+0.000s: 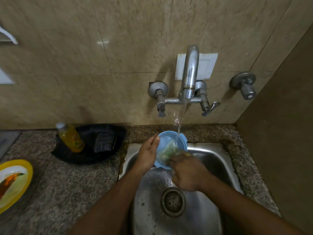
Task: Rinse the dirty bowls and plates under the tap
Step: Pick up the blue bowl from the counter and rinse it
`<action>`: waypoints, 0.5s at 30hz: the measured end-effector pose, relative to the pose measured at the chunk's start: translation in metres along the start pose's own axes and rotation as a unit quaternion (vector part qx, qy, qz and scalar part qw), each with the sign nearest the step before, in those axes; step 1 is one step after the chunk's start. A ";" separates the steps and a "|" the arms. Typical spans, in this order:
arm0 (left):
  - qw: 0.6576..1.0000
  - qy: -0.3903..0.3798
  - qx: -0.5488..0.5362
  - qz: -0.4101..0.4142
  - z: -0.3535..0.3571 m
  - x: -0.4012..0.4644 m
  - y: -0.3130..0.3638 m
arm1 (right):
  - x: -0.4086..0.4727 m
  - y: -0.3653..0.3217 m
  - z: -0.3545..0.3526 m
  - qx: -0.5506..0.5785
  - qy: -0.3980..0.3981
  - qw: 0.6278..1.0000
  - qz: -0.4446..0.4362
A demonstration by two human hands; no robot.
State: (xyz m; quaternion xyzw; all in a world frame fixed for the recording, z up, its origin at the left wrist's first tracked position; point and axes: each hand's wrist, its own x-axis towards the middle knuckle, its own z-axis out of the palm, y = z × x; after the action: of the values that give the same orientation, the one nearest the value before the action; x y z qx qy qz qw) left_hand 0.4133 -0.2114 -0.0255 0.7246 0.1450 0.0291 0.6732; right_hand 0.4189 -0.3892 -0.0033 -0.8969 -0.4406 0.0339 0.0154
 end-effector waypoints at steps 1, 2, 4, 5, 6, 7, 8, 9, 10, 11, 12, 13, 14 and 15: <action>1.000 0.006 0.003 0.008 0.005 -0.001 0.000 | 0.002 -0.003 -0.002 -0.036 -0.027 0.999 0.026; 1.000 0.016 0.010 0.018 0.010 -0.001 0.001 | 0.008 -0.010 0.000 -0.038 -0.039 0.997 0.049; 0.999 0.035 0.008 0.025 0.019 0.001 0.002 | 0.020 -0.030 0.005 0.040 -0.032 0.993 0.104; 0.999 0.038 -0.002 0.018 0.021 0.002 0.002 | 0.022 -0.035 0.006 0.077 -0.011 0.989 0.124; 0.999 0.032 -0.018 -0.006 0.020 0.002 0.003 | 0.022 -0.031 0.009 0.088 0.021 0.987 0.131; 0.998 0.017 -0.051 -0.033 0.018 0.002 0.007 | 0.019 -0.022 0.011 0.075 0.047 0.989 0.120; 0.994 -0.005 -0.087 -0.059 0.015 0.003 0.009 | 0.013 -0.010 0.009 0.053 0.058 0.992 0.096; 0.989 -0.032 -0.120 -0.081 0.010 0.005 0.014 | 0.007 0.003 0.008 0.018 0.070 0.996 0.060; 0.985 -0.065 -0.125 -0.098 0.003 0.008 0.020 | 0.002 0.016 0.006 -0.030 0.077 0.997 0.006; 0.981 -0.105 -0.116 -0.113 -0.002 0.010 0.029 | -0.002 0.025 0.002 -0.086 0.067 0.993 -0.054; 0.976 -0.142 -0.099 -0.130 -0.004 0.013 0.034 | -0.003 0.033 -0.003 -0.127 0.041 0.986 -0.102; 0.973 -0.162 -0.078 -0.146 -0.003 0.016 0.037 | -0.004 0.038 -0.006 -0.155 0.017 0.979 -0.134; 0.976 -0.152 -0.046 -0.146 0.000 0.020 0.036 | -0.001 0.042 -0.008 -0.169 0.008 0.974 -0.150; 0.985 -0.114 -0.014 -0.132 0.006 0.022 0.034 | 0.001 0.044 -0.011 -0.168 -0.003 0.975 -0.143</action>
State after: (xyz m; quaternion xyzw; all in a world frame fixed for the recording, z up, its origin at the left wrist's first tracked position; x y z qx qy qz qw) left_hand 0.4416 -0.2132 0.0040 0.6882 0.1613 -0.1402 0.6934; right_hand 0.4554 -0.4151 0.0053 -0.8141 -0.5641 -0.0406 -0.1318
